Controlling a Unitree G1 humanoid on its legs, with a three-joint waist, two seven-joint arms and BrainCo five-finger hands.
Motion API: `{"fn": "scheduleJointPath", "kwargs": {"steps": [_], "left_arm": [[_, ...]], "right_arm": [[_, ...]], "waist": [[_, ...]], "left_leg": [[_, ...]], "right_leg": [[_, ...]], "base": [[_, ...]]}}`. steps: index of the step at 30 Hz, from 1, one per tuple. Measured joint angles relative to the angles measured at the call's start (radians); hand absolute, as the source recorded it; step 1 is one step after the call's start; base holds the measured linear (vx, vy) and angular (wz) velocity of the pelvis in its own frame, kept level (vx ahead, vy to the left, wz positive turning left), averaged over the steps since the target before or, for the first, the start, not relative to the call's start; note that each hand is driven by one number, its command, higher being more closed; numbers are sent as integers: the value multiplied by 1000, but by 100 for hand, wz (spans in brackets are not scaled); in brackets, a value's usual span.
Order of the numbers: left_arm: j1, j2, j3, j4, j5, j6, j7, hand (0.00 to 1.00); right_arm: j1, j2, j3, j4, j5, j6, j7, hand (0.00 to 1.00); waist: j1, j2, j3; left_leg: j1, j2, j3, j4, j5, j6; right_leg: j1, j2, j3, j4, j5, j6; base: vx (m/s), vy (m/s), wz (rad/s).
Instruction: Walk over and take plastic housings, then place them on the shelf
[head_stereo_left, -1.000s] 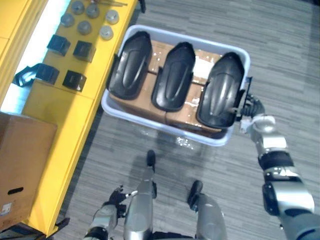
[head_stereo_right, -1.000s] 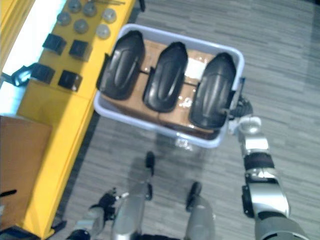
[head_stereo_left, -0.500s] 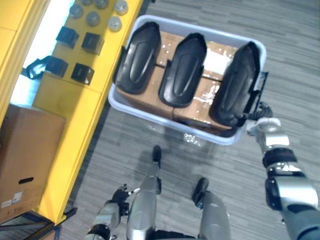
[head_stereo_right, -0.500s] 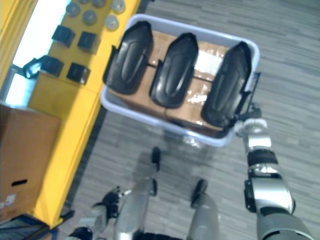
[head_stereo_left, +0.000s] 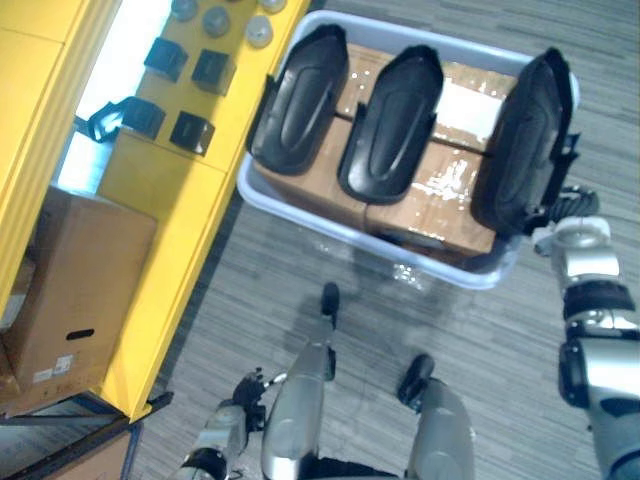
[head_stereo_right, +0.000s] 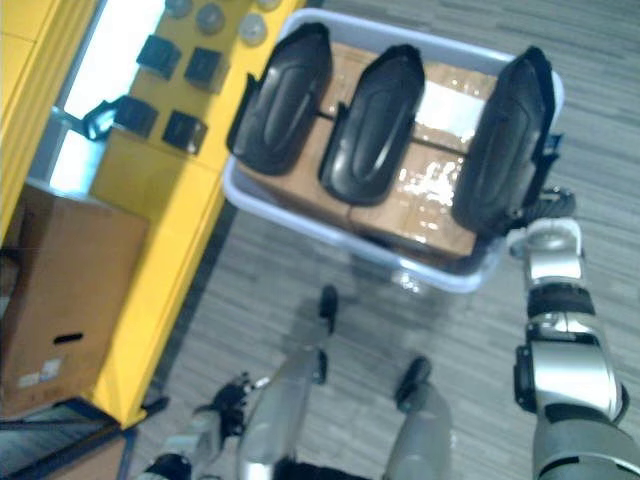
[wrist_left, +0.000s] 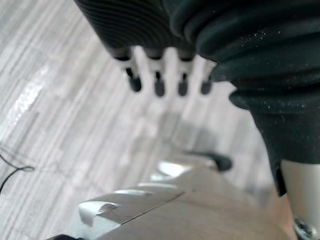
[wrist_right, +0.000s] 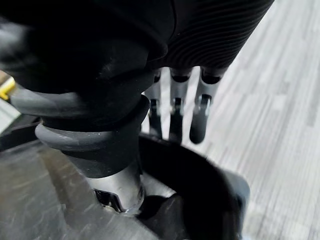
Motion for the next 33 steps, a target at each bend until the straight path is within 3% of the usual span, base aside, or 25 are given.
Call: {"fn": "scheduleJointPath", "kwargs": {"steps": [10,13,17,24,33], "left_arm": [[3,1,-9,-1,0,-15,0,0],[5,1,-10,-3,0,-16,0,0],[23,1,-10,-18,0,-26,1,0],[28,2,-10,-36,2,-28,1,0],[35,4,-9,-40,4,-41,11,0]], "right_arm": [[-1,-2,24,-1,-49,-19,-9,100],[-5,-1,49,-6,-68,-71,-28,100],[-20,-1,59,-51,-132,-133,-108,100],[-76,-1,93,-141,-266,-194,-228,100],[-98,-1,134,-177,-283,-224,-329,100]], "waist": [[0,1,-1],[2,2,-2],[1,4,-3],[8,4,-3],[12,3,-2]], "left_leg": [[2,8,-1,10,-2,-3],[13,10,-2,8,-2,-3],[19,8,-4,6,-2,-3],[20,5,-5,0,-2,-2],[39,1,-17,-15,-2,-2]], "right_leg": [[3,8,0,2,-2,-4],[10,10,-1,2,-3,-5],[20,9,-3,-1,-3,-5],[26,12,-6,-12,0,-1],[63,18,-26,-46,5,5]], "base": [[9,-47,-1],[-9,-42,0],[2,-16,1],[16,-19,1],[30,-40,5]]}}
